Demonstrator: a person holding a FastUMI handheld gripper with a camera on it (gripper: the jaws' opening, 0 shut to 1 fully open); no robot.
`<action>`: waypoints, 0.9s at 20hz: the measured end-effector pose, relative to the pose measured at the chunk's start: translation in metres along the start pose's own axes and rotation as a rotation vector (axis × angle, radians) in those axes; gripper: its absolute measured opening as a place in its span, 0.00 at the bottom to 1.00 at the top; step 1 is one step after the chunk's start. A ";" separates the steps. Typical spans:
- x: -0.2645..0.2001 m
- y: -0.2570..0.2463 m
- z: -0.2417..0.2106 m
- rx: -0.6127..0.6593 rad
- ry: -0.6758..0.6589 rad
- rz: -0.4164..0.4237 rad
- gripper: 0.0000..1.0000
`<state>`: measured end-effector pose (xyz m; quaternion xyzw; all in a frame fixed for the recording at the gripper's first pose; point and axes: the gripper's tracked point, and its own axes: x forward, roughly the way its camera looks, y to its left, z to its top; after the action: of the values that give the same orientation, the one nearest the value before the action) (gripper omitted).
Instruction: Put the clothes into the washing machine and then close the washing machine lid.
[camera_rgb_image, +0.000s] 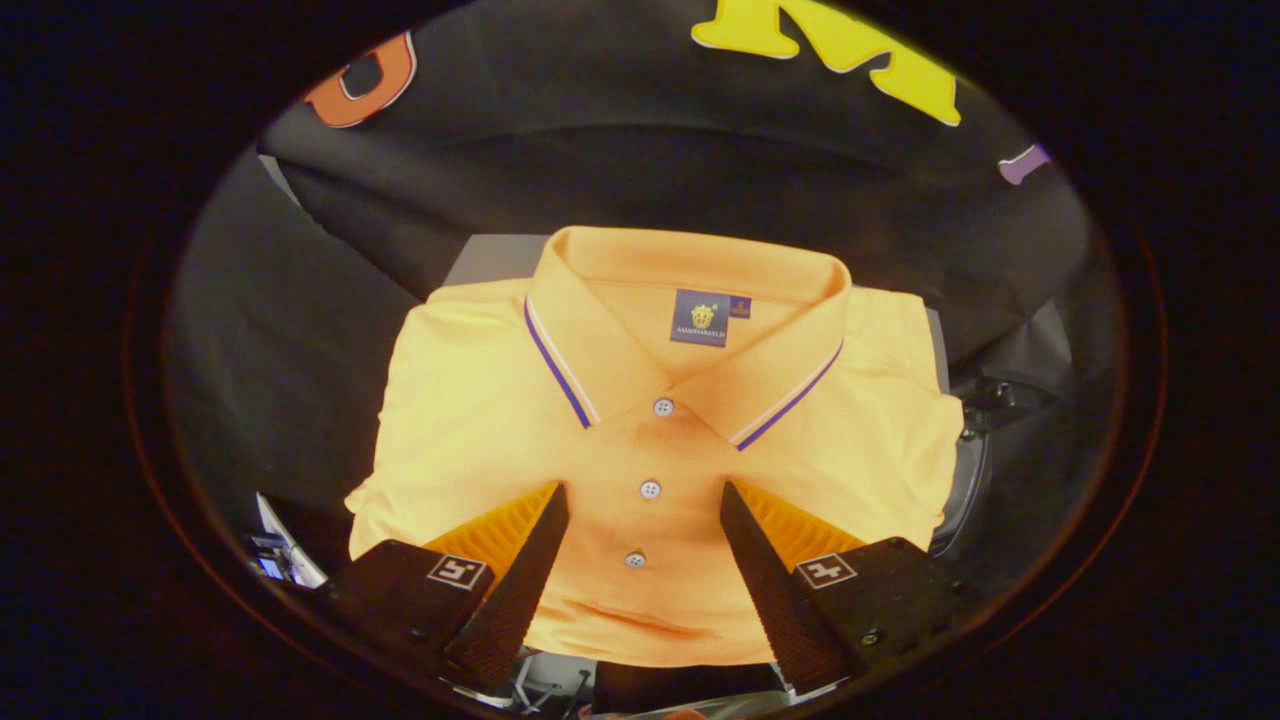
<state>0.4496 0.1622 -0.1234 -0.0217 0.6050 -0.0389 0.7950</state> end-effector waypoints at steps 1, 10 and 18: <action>0.002 -0.001 0.004 -0.016 -0.016 -0.010 0.97; 0.001 0.004 0.004 -0.093 -0.053 0.007 0.90; 0.003 0.009 0.009 -0.085 -0.091 0.033 0.56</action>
<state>0.4596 0.1711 -0.1243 -0.0474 0.5696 0.0009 0.8206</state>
